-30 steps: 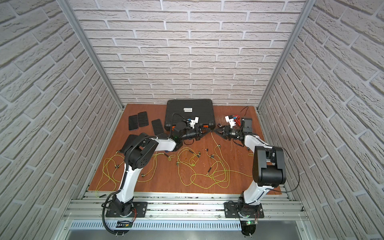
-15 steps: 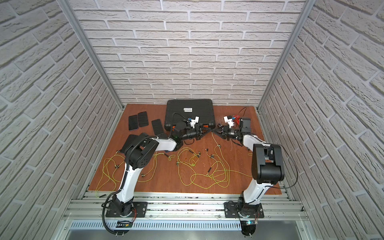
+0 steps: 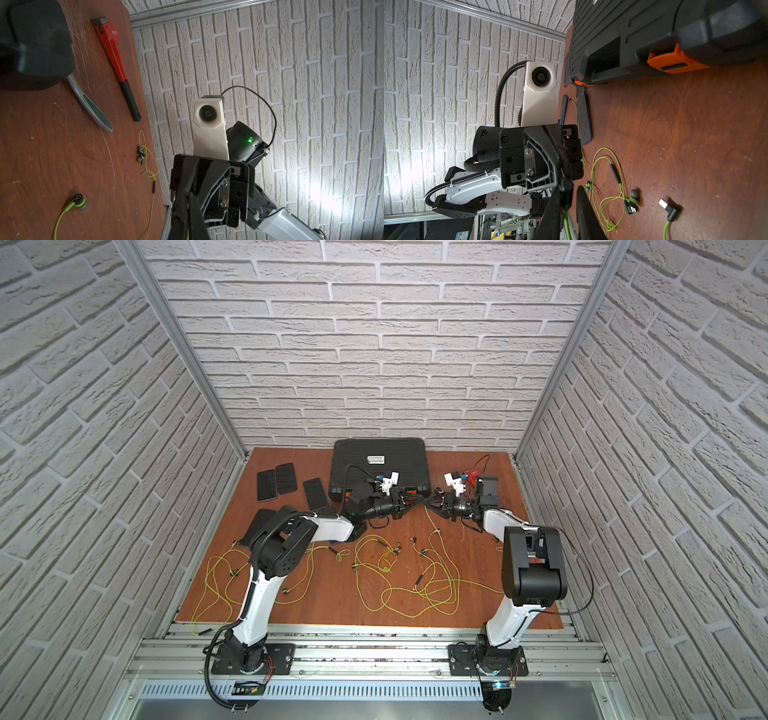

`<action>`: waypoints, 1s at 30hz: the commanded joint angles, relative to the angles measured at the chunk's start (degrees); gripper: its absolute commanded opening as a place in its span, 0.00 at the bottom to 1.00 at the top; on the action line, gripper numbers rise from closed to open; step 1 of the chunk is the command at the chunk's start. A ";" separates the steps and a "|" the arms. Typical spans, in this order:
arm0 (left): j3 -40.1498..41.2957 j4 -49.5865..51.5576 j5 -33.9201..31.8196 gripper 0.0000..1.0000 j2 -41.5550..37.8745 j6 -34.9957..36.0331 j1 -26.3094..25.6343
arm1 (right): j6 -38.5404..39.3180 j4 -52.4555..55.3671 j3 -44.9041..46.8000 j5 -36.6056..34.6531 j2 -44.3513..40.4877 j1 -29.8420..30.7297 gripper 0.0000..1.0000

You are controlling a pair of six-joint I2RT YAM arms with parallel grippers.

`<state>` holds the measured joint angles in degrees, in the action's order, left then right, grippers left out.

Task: Plug wired earphones into phones
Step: Pick up the wired earphone from the center of the board.

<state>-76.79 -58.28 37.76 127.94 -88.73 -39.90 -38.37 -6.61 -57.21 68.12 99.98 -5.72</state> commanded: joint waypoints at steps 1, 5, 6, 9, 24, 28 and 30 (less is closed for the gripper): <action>-0.91 -4.10 0.87 0.00 0.73 -0.06 -0.35 | 0.53 -1.89 -1.15 -0.20 -0.31 0.13 0.18; -0.40 -4.46 0.83 0.00 0.55 -0.06 -0.35 | 0.23 -1.89 -1.57 -0.52 -0.58 -0.34 0.19; -0.29 -4.47 0.82 0.00 0.50 -0.11 -0.35 | 0.09 -1.89 -1.76 -0.48 -0.49 -0.33 0.19; -0.37 -4.56 0.83 0.00 0.41 -0.04 -0.35 | -0.39 -2.29 -2.01 -0.28 -0.32 -0.26 0.19; 0.07 -5.44 1.00 0.00 0.36 0.05 -0.54 | -0.83 -2.46 -2.64 -0.63 0.01 -0.21 0.15; -0.40 -5.42 1.09 0.00 0.47 0.10 -0.73 | -0.79 -2.75 -2.73 -0.98 0.01 -0.27 0.13; -0.68 -5.20 1.26 0.00 0.47 0.22 -0.93 | -0.19 -2.72 -2.64 -1.27 -0.26 -0.26 0.11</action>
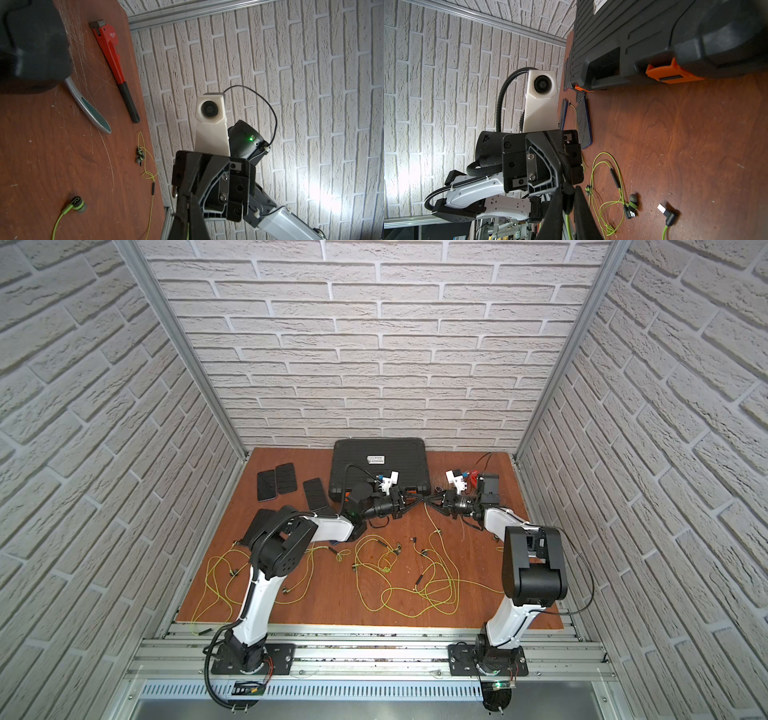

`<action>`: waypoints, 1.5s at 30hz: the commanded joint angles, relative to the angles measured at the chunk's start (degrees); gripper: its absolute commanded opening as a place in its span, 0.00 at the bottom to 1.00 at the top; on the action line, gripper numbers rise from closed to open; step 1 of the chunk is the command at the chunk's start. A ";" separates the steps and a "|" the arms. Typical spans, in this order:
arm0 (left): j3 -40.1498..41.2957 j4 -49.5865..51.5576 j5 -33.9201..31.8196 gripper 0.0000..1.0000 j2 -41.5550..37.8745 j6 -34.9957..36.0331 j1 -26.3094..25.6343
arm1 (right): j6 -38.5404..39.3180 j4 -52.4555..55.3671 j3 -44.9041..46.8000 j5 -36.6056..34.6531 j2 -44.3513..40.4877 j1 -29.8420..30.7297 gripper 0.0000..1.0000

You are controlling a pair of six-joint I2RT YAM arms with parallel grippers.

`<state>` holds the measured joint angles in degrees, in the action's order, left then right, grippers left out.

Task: Plug wired earphones into phones
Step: Pick up the wired earphone from the center of the board.

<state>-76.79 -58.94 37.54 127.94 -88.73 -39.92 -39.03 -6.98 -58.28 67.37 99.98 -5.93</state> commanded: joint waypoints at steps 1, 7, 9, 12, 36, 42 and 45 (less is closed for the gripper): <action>-0.77 -4.41 1.57 0.00 0.46 0.37 -0.97 | 0.84 -2.29 -1.45 -0.78 -0.46 -0.04 0.11; -1.22 -4.08 1.60 0.00 0.80 0.57 -1.43 | 1.23 -1.78 -1.57 -0.64 -0.67 0.05 0.12; -1.33 -4.08 1.66 0.00 0.79 0.56 -1.47 | 1.32 -1.56 -1.57 -0.66 -0.79 0.11 0.12; -1.38 -4.08 1.66 0.00 0.82 0.57 -1.61 | 1.73 -1.02 -1.66 -0.69 -0.84 0.07 0.11; 10.12 25.33 -6.83 0.64 -16.17 15.84 8.97 | 27.73 24.19 2.56 -34.97 -21.17 1.44 0.05; 0.54 75.05 -24.49 0.75 -22.96 30.29 10.83 | 32.00 30.92 2.38 -47.04 -25.52 3.50 0.05; -5.83 90.66 -29.33 0.78 -20.50 31.72 12.42 | 32.57 35.93 0.14 -50.41 -23.52 4.96 0.05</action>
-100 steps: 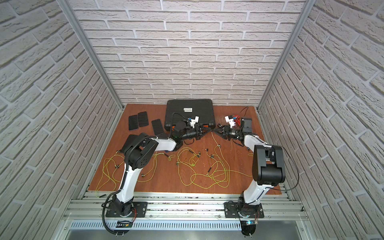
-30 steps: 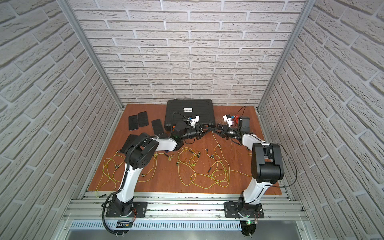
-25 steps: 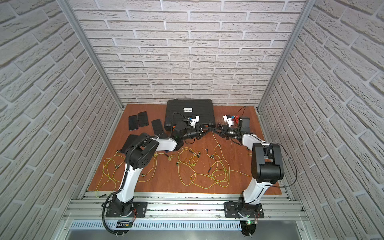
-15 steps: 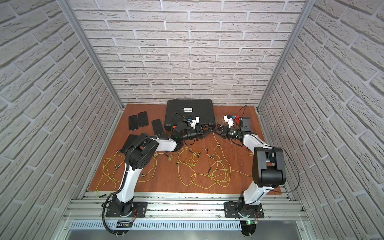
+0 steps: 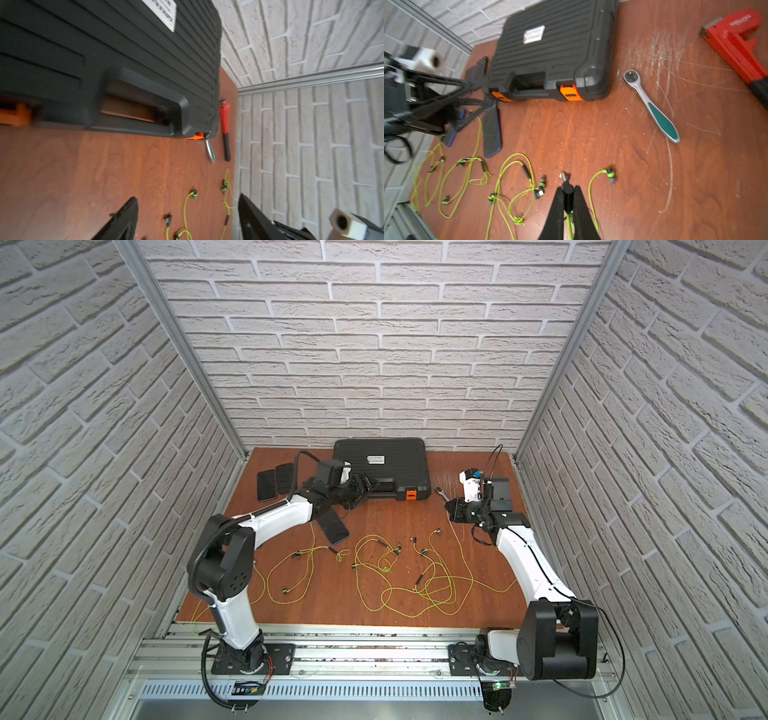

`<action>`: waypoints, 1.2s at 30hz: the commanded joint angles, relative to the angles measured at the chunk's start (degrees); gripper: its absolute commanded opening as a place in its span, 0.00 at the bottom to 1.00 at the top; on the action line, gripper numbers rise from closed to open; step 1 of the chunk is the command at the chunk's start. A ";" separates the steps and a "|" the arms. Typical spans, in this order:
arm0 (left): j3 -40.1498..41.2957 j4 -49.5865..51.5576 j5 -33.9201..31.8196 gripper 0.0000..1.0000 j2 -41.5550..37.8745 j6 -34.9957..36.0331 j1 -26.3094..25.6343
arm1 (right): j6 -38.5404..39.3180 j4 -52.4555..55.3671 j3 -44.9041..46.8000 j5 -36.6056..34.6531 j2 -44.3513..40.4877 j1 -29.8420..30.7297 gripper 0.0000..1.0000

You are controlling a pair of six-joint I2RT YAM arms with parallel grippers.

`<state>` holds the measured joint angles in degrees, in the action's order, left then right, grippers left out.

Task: Plug wired earphones into phones
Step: Pick up the wired earphone from the center of the board, then pick up the phone at the center of the board.

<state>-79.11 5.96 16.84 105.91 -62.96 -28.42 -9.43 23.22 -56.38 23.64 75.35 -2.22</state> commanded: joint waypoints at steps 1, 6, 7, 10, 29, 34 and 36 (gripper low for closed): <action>-5.63 30.32 -10.96 0.80 2.60 5.80 1.17 | 2.74 6.61 -2.02 -7.00 1.54 1.65 0.05; -12.32 41.67 -14.95 0.78 7.78 3.73 2.39 | 2.39 5.68 0.13 -9.03 1.27 4.47 0.05; -12.53 42.16 -14.77 0.78 8.40 2.89 2.51 | 2.28 5.24 0.50 -8.93 1.50 4.82 0.05; -12.26 44.59 -15.98 0.79 9.24 -1.81 3.03 | 2.11 4.56 0.74 -9.02 2.80 5.03 0.05; -15.88 50.53 -18.11 0.98 16.83 -7.89 4.60 | 2.40 1.30 1.56 -8.74 5.77 5.25 0.05; -16.51 50.38 -17.06 0.98 17.97 -7.95 4.85 | 2.86 1.56 1.67 -9.68 6.38 5.28 0.05; -16.42 50.77 -16.24 0.98 18.62 -8.76 5.07 | 2.97 1.66 1.70 -9.85 6.57 5.23 0.05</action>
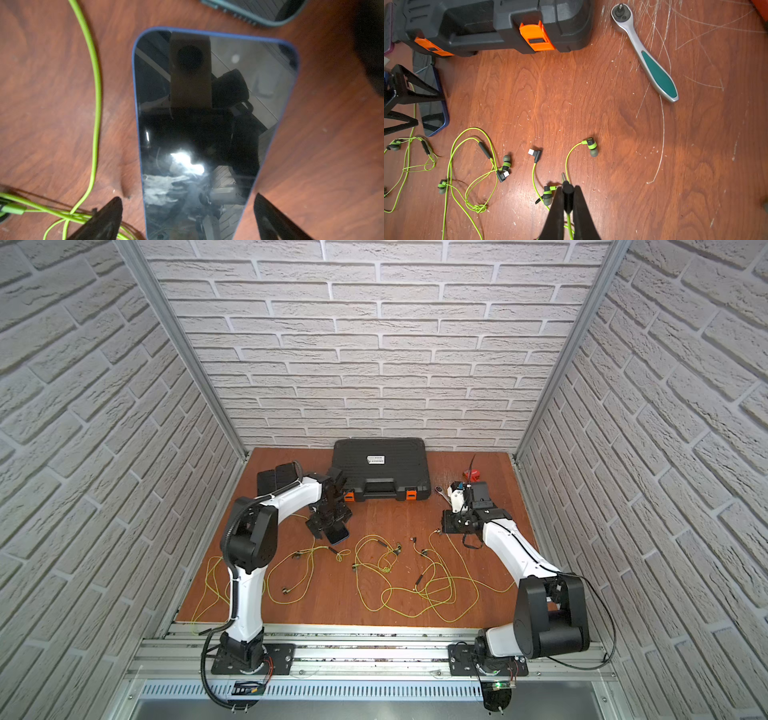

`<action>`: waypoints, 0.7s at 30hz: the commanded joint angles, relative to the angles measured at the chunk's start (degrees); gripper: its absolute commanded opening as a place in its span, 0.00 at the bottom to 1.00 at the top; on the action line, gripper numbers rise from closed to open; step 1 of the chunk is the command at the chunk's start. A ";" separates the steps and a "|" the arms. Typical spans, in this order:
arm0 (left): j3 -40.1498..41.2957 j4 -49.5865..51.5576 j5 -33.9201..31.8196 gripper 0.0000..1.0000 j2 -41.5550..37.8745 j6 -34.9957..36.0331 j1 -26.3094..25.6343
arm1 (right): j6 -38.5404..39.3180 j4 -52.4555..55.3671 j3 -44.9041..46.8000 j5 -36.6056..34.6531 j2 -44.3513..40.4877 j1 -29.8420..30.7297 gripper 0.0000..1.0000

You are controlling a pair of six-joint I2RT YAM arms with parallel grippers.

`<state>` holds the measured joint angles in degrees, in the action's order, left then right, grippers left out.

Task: Plug wired earphones into phones
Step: Pick up the phone at the center of the board.

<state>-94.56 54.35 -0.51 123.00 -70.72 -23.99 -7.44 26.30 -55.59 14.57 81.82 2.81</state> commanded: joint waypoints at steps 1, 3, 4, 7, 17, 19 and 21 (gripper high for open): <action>-0.81 2.72 1.63 0.98 1.83 -1.40 0.86 | 1.08 -1.36 0.88 -0.86 0.09 0.19 0.05; -0.30 2.85 2.43 0.98 1.96 -1.98 1.23 | 1.36 -1.26 0.91 -1.17 -0.15 0.22 0.05; 0.01 2.63 2.70 0.98 1.88 -2.02 1.43 | 1.42 -1.26 0.92 -1.29 -0.33 0.25 0.05; 0.11 1.67 3.66 0.98 2.38 -1.13 2.16 | 1.68 -1.26 0.93 -1.78 -0.77 0.25 0.05; 1.85 -2.68 6.99 0.86 4.97 -0.72 1.98 | 1.06 -1.85 1.32 -0.92 -1.38 0.27 0.05; 2.21 -2.97 6.94 0.82 4.77 -0.79 1.83 | 1.65 -1.53 1.45 0.67 -1.48 0.22 0.05; 3.00 -3.08 6.44 0.76 3.65 -1.85 1.93 | 2.03 -0.80 1.52 1.96 -1.58 0.27 0.06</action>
<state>-94.87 55.27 4.34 124.11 -71.81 -22.11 -6.57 25.96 -54.78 14.20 82.08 2.81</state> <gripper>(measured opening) 0.775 0.097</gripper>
